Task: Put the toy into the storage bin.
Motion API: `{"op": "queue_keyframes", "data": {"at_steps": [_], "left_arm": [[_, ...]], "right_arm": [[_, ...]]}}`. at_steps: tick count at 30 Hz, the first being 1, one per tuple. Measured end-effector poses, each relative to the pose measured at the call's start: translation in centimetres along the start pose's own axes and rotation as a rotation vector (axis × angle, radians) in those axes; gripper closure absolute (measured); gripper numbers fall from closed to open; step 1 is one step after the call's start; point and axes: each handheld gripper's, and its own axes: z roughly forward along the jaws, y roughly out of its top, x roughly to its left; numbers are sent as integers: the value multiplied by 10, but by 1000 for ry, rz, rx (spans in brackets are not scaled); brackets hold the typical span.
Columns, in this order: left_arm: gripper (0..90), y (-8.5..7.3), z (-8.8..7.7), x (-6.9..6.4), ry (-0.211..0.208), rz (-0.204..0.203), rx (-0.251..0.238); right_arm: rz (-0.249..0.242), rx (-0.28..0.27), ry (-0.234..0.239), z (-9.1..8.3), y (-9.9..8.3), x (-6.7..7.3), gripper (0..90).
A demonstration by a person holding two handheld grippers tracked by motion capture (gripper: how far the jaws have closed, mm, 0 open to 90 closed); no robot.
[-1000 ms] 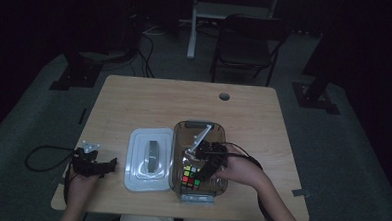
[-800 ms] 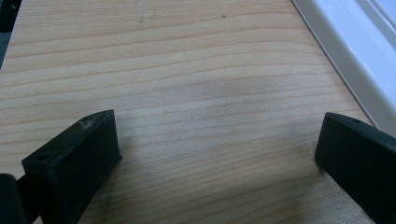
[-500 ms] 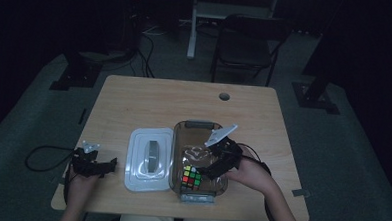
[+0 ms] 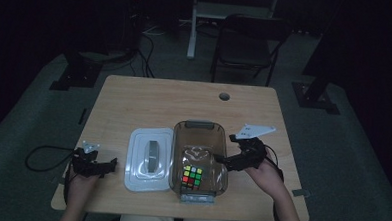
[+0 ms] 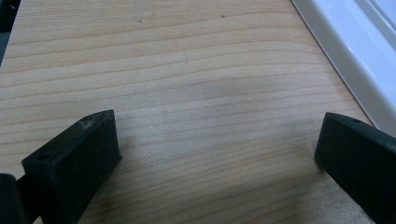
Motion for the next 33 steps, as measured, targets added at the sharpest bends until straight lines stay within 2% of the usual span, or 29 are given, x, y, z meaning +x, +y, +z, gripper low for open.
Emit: {"op": "queue_keyframes", "data": {"at_steps": [8, 10, 14, 23, 24, 27, 29, 33], "left_arm": [[6, 0, 0, 0, 0, 0, 1], [6, 0, 0, 0, 0, 0, 1], [6, 0, 0, 0, 0, 0, 2], [6, 0, 0, 0, 0, -1, 1], [5, 0, 0, 0, 0, -1, 1], [6, 0, 0, 0, 0, 0, 1], [6, 0, 0, 0, 0, 0, 1], [6, 0, 0, 0, 0, -1, 1]], "right_arm": [[72, -40, -77, -13, -21, -15, 106], [87, -49, -82, -15, -27, -19, 106], [116, -67, -136, -19, -40, -26, 106], [179, -73, -212, -19, -73, -37, 106], [185, -74, -243, -17, -77, -37, 106], [193, -70, -270, -13, -87, -39, 106], [179, -73, -303, -10, -94, -39, 106], [174, -68, -328, -1, -110, -41, 106]]}}
